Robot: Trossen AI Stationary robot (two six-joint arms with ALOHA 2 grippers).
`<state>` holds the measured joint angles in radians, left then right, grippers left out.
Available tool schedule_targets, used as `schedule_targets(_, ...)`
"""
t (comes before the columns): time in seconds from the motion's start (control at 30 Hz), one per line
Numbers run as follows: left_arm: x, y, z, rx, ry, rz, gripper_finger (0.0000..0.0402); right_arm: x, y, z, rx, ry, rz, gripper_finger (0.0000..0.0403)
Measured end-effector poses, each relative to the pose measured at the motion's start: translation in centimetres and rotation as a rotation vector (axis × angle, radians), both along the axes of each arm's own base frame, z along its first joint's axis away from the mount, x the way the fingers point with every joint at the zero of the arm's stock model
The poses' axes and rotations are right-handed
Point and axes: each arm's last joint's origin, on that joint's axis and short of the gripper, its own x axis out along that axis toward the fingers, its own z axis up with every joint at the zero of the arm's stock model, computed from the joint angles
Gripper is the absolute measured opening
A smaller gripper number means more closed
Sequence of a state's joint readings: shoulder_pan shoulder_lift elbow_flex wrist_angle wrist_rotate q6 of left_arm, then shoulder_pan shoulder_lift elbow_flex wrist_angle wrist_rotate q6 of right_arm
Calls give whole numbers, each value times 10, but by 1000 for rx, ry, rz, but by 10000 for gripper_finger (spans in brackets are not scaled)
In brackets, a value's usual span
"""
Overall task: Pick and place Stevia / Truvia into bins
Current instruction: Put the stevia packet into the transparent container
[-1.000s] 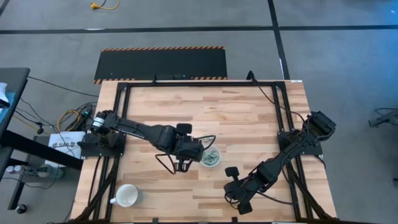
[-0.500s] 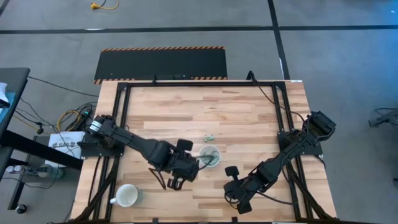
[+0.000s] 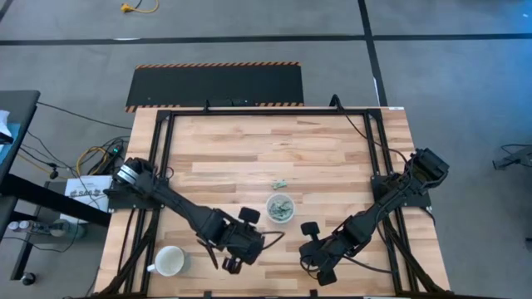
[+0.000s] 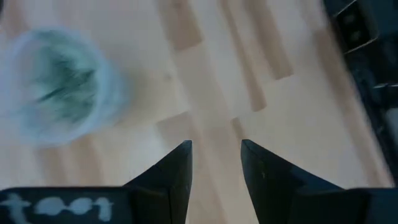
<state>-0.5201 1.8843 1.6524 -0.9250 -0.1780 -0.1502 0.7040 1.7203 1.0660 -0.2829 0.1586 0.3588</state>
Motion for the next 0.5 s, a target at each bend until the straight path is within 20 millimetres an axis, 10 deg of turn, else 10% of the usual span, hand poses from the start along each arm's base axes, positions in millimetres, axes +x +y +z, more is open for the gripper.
schedule_targets(0.5,4,-28,-62,-357,-243,-206,128,-3,-4,-3,-30,46,-57,0)
